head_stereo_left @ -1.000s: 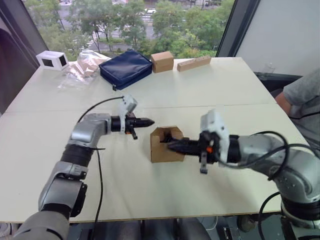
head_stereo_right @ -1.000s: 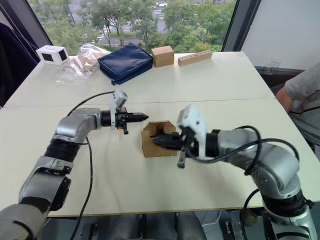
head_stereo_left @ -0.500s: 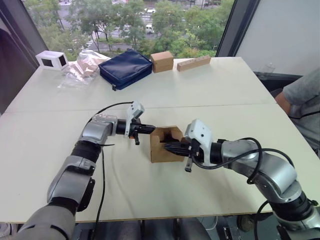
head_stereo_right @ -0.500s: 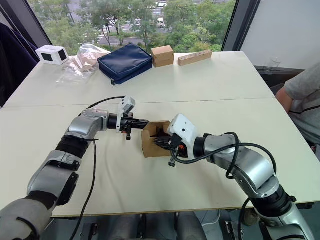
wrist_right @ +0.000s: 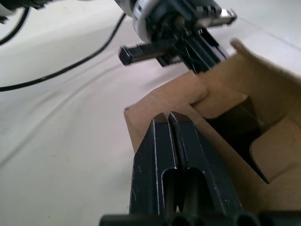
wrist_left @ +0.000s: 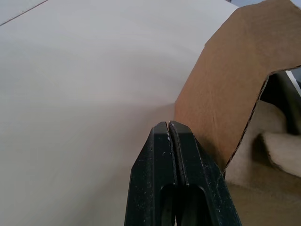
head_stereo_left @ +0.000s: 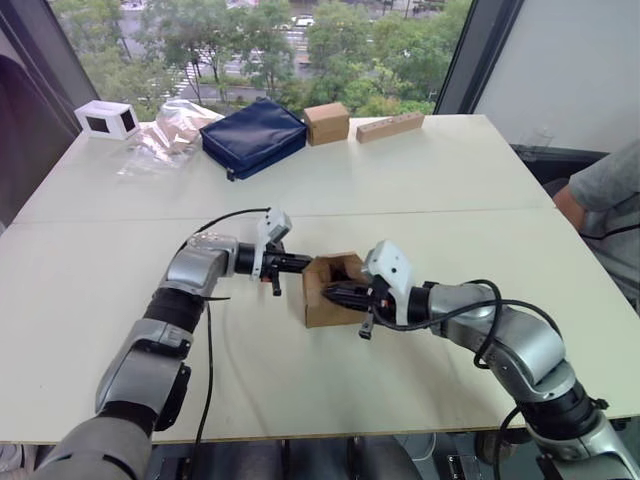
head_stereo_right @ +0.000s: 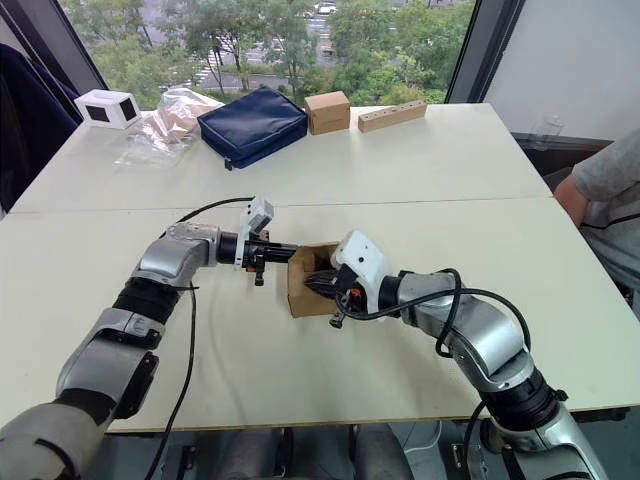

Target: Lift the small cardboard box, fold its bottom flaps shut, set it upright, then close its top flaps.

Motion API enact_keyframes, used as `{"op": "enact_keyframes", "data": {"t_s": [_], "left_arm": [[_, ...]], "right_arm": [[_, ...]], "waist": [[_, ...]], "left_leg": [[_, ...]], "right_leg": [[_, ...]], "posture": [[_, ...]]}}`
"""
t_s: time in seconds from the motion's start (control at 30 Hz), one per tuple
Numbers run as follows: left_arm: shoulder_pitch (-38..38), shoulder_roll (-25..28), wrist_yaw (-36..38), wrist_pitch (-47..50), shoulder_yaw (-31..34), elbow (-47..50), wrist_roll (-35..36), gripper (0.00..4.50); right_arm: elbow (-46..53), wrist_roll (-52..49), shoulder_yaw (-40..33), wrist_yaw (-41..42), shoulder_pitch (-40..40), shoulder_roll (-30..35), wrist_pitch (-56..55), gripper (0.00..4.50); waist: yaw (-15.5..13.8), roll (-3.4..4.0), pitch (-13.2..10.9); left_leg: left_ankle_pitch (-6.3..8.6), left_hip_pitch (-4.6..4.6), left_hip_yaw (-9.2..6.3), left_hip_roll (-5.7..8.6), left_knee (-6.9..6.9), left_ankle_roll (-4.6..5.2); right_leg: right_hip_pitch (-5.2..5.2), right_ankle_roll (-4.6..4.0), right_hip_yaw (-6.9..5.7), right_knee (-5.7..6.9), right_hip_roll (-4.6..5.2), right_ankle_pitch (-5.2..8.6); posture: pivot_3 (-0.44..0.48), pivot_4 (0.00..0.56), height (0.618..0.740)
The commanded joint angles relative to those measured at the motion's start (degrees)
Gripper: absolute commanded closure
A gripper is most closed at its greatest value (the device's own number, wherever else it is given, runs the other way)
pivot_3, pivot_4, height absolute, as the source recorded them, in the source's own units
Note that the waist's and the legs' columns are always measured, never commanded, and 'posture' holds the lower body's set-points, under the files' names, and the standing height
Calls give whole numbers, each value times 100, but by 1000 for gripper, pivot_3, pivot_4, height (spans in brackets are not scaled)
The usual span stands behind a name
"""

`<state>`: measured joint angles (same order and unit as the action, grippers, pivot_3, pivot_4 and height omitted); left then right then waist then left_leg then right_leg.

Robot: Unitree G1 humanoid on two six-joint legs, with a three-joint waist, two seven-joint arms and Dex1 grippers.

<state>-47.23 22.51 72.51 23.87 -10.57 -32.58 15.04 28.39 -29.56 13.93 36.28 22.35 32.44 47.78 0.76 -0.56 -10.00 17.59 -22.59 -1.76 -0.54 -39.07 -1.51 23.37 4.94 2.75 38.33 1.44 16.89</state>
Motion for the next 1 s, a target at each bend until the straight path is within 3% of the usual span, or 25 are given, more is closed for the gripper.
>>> {"op": "enact_keyframes", "data": {"t_s": [0.03, 0.2, 0.5, 0.6, 1.0], "left_arm": [[48, 75, -180, 37, 240, 280, 61, 4488], [280, 239, -664, 201, 757, 738, 290, 4488], [1482, 1129, -655, 2439, 1298, 3811, 1781, 4488], [1810, 1207, -782, 2733, 1239, 4394, 2034, 4488], [2234, 1104, -1236, 2428, 685, 4615, 1847, 4488]], "right_arm": [[83, -10, -58, 61, -14, -65, -72, 4500], [108, -57, -132, 67, -23, -114, -78, 4500], [104, -55, -170, 137, -88, -143, -112, 4500], [36, -31, -151, 178, -77, -167, -146, 4500], [43, -5, -258, 211, -64, -117, -130, 4500]], "waist": [[2, 0, 0], [16, 0, 0], [-5, 1, 0], [-4, 1, 0], [-1, 1, 0]], "left_leg": [[0, 0, 0, 0, 0, 0], [0, 0, -1, -1, 0, 0], [0, 1, -5, -8, 0, -1], [0, 2, -5, -7, 1, -1], [0, 6, -5, -7, 2, -1]], "right_leg": [[0, 0, 0, 0, 0, 0], [1, 0, 0, 1, 2, 0], [-2, 0, 3, 3, 11, 0], [-5, 0, 4, 1, 13, 0], [-4, -1, 4, -1, 9, 0]], "posture": [[0, 150, 740], [0, 150, 740], [0, 150, 740], [0, 150, 740], [0, 150, 740]]}}
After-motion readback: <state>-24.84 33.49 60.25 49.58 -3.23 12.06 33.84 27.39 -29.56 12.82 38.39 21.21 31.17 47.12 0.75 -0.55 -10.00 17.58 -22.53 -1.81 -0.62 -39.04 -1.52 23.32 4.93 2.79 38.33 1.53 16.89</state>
